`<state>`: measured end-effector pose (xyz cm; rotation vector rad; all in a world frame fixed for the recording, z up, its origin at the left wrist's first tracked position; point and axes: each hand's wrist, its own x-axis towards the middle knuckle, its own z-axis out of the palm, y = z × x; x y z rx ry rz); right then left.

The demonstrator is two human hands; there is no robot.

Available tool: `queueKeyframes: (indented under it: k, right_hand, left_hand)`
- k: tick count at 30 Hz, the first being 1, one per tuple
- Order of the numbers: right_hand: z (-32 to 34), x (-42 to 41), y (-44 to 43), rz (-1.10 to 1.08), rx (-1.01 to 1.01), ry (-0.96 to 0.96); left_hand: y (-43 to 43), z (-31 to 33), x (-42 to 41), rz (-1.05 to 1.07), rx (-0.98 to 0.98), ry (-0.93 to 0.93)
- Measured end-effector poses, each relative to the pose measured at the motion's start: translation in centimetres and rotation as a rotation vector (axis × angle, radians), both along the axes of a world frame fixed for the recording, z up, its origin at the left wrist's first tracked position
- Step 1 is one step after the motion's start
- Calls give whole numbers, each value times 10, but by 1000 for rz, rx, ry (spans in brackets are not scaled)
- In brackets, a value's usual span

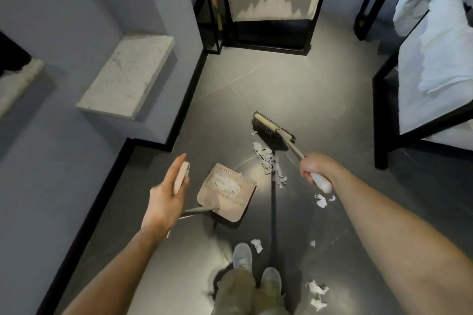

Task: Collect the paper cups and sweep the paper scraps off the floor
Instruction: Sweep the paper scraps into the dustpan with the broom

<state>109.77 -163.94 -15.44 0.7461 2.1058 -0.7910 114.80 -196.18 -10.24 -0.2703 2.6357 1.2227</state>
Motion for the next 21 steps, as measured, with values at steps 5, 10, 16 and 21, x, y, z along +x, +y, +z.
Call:
queueKeyframes:
  k: [5, 10, 16, 21]
  right_hand:
    - [-50, 10, -5, 77, -3, -27]
    - [-45, 65, -15, 241, -33, -188]
    - [5, 87, 2, 141, -174, -247]
    - [41, 83, 11, 18, -218, -181]
  left_hand:
    - [2, -12, 20, 17, -48, 14]
    - [8, -12, 37, 65, -41, -6]
    - [13, 4, 52, 38, -44, -6]
    - [7, 8, 62, 56, -48, -4]
